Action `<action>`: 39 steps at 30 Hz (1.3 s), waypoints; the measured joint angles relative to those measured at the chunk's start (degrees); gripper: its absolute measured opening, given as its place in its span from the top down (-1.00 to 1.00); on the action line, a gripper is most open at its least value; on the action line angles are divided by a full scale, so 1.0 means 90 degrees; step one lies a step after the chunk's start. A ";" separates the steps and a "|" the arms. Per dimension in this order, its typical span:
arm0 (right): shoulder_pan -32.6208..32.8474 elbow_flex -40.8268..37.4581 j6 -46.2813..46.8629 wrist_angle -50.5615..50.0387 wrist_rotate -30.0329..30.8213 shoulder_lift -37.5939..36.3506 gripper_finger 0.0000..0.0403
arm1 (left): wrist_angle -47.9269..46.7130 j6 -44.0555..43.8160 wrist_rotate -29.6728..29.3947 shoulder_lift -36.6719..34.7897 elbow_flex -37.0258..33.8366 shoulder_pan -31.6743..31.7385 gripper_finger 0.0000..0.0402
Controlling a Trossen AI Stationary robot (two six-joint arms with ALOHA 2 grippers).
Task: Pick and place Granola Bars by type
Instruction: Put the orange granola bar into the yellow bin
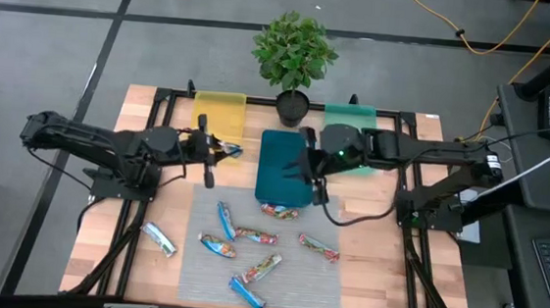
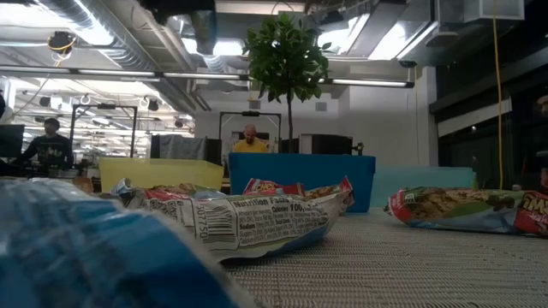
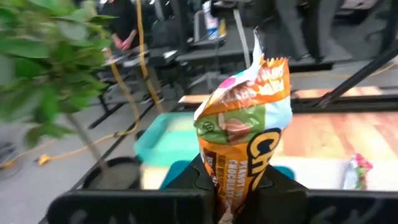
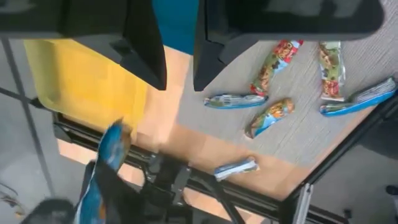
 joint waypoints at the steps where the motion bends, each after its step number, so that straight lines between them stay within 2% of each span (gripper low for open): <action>1: 0.0058 0.0000 0.0049 -0.0040 0.0135 -0.0040 0.61 | -0.0385 -0.0045 -0.0138 -0.0068 0.0158 0.0000 0.92; 6: 0.0342 0.0000 0.0110 -0.0262 0.0740 -0.0238 0.67 | -0.2056 -0.0248 -0.0765 -0.0141 0.1049 0.0000 0.95; 13: 0.0694 -0.0005 0.0149 -0.0536 0.1174 -0.0378 0.75 | -0.3414 -0.0347 -0.1453 -0.0082 0.2012 0.0209 0.94; 21: 0.0953 -0.0156 0.0421 -0.0769 0.1750 -0.0645 0.84 | -0.4251 -0.0505 -0.1497 0.0232 0.2541 0.1074 0.96; 26: 0.0975 -0.1360 0.0425 0.0289 0.1751 -0.1492 0.89 | -0.4299 -0.0340 -0.1380 0.0673 0.2588 0.1926 0.94; 33: 0.0970 -0.3390 0.0441 0.2137 0.1750 -0.2901 0.93 | -0.4361 -0.0325 -0.0431 0.1522 0.2591 0.3291 0.95; 39: 0.0972 -0.4472 0.0419 0.3158 0.1745 -0.3638 0.93 | -0.4420 -0.0338 -0.0099 0.2326 0.2591 0.4014 0.95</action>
